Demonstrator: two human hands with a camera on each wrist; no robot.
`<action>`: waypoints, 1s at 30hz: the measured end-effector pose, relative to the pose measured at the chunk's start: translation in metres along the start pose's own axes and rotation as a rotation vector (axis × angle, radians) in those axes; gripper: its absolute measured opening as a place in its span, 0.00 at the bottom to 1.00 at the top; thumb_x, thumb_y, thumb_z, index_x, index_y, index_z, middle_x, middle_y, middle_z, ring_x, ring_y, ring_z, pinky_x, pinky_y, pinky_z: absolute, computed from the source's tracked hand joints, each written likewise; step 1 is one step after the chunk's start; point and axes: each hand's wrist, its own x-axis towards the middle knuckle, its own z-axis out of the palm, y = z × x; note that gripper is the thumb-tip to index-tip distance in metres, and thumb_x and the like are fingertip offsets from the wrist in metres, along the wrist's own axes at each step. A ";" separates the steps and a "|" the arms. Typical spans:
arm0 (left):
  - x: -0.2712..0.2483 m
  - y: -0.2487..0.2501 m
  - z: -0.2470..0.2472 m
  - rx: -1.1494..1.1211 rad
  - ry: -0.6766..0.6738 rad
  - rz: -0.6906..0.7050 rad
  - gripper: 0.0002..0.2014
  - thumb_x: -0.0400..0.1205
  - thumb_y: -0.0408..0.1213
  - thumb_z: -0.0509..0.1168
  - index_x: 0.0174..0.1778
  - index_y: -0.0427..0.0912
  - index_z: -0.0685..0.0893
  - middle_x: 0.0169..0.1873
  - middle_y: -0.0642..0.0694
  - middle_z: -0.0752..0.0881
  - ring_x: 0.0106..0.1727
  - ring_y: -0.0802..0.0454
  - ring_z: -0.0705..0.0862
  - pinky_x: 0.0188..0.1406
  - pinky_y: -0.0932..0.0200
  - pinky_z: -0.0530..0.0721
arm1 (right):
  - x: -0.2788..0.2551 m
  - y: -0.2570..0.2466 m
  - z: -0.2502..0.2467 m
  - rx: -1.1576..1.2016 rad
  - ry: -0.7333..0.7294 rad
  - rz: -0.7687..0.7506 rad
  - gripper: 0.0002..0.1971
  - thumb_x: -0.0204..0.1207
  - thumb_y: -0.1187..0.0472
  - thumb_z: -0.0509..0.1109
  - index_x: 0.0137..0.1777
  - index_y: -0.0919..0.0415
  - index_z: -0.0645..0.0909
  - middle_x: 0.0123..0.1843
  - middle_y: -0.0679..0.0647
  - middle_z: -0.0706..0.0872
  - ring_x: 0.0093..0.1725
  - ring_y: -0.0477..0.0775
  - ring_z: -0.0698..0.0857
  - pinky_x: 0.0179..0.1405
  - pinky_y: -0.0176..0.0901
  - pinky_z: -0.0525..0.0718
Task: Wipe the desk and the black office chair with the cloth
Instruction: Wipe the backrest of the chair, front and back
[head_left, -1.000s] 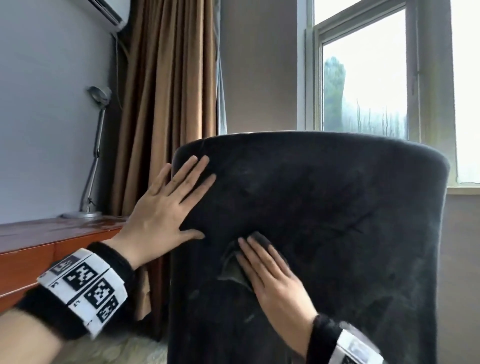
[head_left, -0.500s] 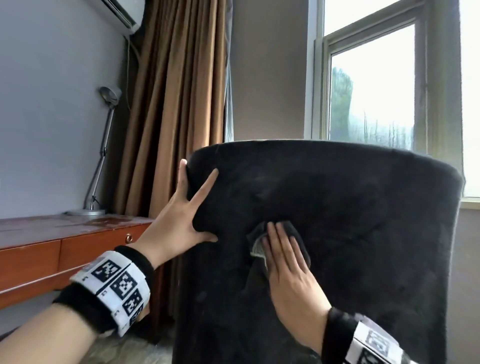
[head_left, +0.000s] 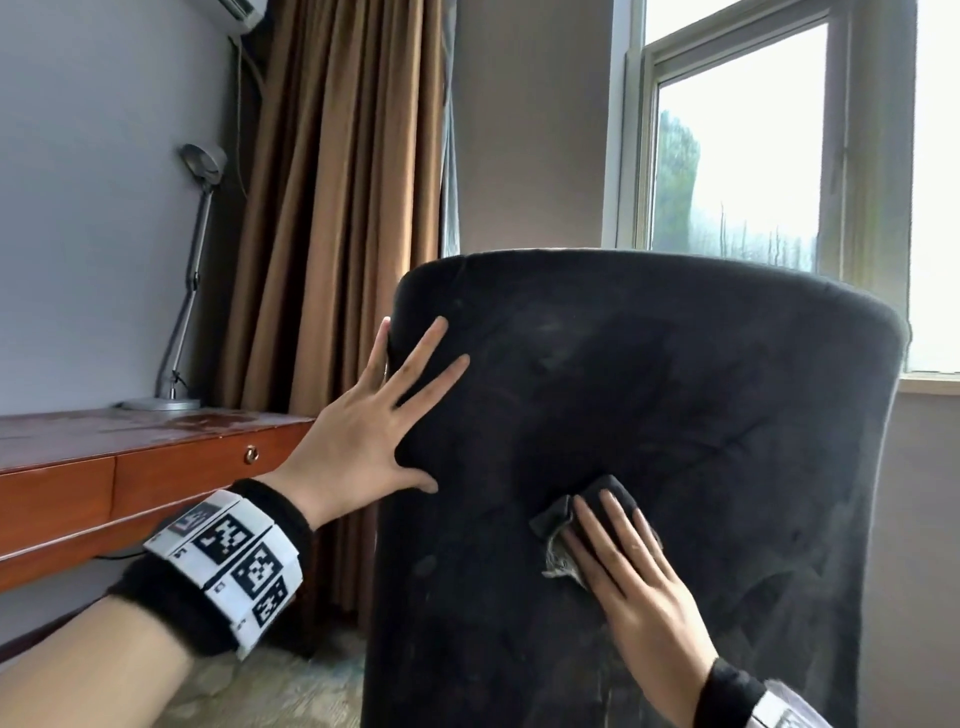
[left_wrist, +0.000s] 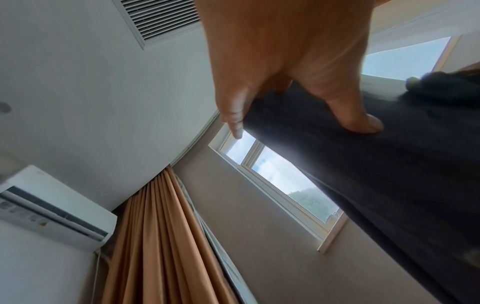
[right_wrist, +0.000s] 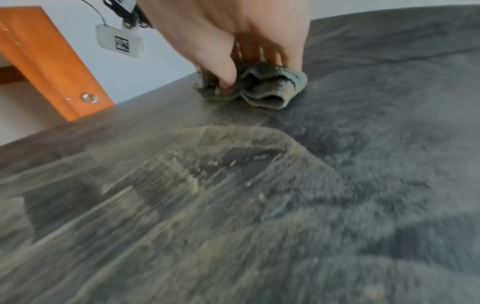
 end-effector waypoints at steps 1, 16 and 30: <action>0.000 0.001 0.000 0.000 0.000 -0.007 0.60 0.66 0.53 0.78 0.80 0.66 0.38 0.77 0.66 0.26 0.81 0.48 0.26 0.62 0.51 0.82 | 0.001 0.002 -0.003 0.045 0.026 -0.017 0.24 0.88 0.63 0.41 0.69 0.66 0.78 0.73 0.60 0.75 0.77 0.62 0.68 0.72 0.57 0.69; 0.006 -0.015 0.009 -0.154 0.044 -0.012 0.68 0.63 0.48 0.81 0.79 0.55 0.28 0.75 0.63 0.20 0.79 0.59 0.25 0.75 0.60 0.52 | 0.087 -0.035 0.007 0.066 0.106 -0.222 0.26 0.87 0.63 0.45 0.57 0.62 0.87 0.65 0.58 0.84 0.69 0.60 0.78 0.64 0.54 0.79; 0.001 -0.025 0.003 -0.256 0.062 -0.009 0.69 0.67 0.39 0.80 0.76 0.62 0.22 0.76 0.60 0.21 0.76 0.59 0.56 0.67 0.63 0.74 | 0.177 -0.005 -0.034 0.043 0.183 -0.245 0.21 0.74 0.63 0.53 0.49 0.63 0.90 0.57 0.58 0.89 0.59 0.59 0.87 0.53 0.52 0.85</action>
